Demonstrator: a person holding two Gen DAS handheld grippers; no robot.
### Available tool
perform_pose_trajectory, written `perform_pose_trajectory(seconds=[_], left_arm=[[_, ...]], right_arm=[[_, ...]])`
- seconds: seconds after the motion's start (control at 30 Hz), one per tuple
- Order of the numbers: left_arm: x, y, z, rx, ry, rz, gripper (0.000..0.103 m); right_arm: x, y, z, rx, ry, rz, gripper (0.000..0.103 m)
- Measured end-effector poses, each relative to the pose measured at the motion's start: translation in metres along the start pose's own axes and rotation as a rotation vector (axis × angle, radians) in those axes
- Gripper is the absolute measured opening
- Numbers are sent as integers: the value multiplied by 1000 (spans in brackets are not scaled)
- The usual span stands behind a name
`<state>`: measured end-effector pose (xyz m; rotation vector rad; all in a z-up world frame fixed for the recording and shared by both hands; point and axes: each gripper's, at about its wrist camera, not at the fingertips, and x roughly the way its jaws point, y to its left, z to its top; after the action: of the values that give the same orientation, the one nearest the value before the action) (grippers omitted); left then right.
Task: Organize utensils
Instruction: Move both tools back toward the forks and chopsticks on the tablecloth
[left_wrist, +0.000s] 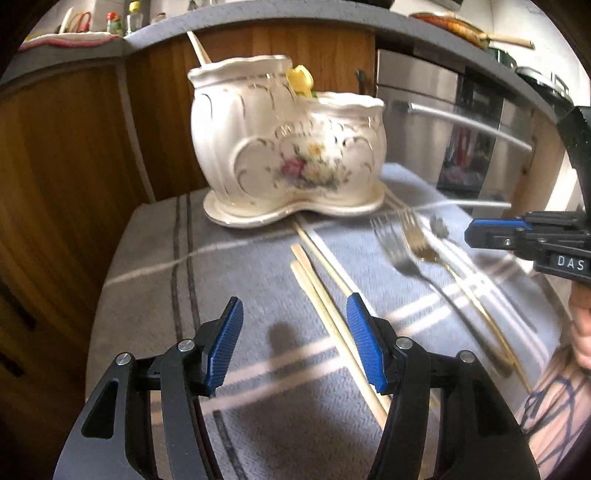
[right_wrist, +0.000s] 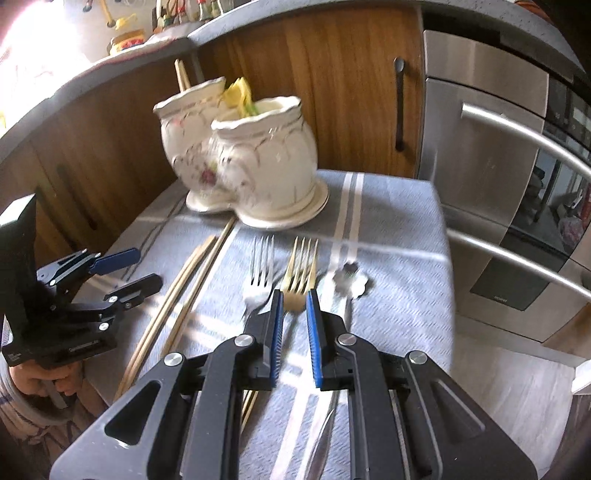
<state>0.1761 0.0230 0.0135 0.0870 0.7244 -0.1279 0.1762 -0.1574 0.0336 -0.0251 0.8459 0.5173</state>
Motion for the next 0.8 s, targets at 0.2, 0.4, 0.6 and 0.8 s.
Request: perform_pose_trajectory(seconds=[0.2,0.4,0.6,0.8], left_arm=[[6,-2,-1,20,52,25,60],[11,-2,-1,30,89,36,59],[13,-3,0,59,124,25,55],[12,4,-1,58,145,-41,41]], right_arm=[[6,9,-4,-21,19,-2,20],[11,14,-5,-45,43,-6,20],[19,14,-7,-55,83,-21,20],[29,14,-8,-66,134,-5,20]])
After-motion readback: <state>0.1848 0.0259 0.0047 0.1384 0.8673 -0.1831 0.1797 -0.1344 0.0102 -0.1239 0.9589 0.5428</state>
